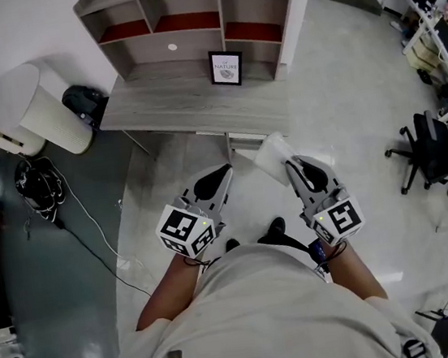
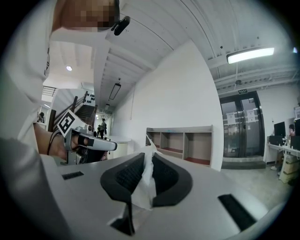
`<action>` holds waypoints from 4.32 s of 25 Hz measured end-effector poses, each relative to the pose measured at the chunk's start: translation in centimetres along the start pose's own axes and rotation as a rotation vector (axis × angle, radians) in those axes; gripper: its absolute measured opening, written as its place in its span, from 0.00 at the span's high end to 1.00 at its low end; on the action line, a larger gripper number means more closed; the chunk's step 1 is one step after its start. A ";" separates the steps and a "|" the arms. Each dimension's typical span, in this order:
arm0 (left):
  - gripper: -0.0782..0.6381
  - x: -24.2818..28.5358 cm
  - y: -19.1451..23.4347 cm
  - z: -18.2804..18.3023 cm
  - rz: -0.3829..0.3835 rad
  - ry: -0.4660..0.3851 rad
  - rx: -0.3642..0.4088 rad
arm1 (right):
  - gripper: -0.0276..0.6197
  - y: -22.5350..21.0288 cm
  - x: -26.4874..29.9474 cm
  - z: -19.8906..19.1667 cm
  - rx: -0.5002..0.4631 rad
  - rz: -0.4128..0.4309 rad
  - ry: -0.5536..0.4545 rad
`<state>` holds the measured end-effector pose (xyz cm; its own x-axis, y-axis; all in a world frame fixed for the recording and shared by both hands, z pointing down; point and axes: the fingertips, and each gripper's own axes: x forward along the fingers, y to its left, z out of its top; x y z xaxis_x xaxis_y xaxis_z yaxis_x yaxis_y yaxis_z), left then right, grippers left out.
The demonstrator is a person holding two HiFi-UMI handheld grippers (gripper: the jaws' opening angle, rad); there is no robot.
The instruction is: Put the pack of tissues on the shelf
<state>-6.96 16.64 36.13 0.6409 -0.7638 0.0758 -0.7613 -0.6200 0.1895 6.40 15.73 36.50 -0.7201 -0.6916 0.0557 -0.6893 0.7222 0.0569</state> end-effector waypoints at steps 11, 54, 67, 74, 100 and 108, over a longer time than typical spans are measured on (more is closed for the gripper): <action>0.87 9.9 -2.1 0.8 0.023 0.006 0.018 | 0.86 -10.6 -1.5 -0.6 0.025 0.003 -0.007; 0.87 24.3 17.0 4.9 -0.135 0.005 -0.009 | 0.87 -21.3 18.1 -1.6 0.032 -0.115 0.042; 0.87 24.0 22.4 5.6 -0.204 0.015 -0.020 | 0.87 -20.8 23.5 -1.2 0.007 -0.185 0.066; 0.87 25.5 23.5 5.3 -0.195 0.028 -0.021 | 0.87 -22.9 25.1 -2.2 0.015 -0.184 0.084; 0.87 39.1 31.1 4.9 -0.040 0.075 -0.059 | 0.87 -36.1 37.4 -6.4 0.024 -0.032 0.137; 0.87 41.7 33.5 2.8 0.006 0.124 -0.060 | 0.87 -38.2 40.7 -9.3 0.034 -0.018 0.164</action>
<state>-5.96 -36.50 42.89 0.6466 -0.7370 0.1966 -0.7602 -0.6012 0.2464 4.13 -40.03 45.86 -0.6866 -0.6938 0.2173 -0.7066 0.7072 0.0255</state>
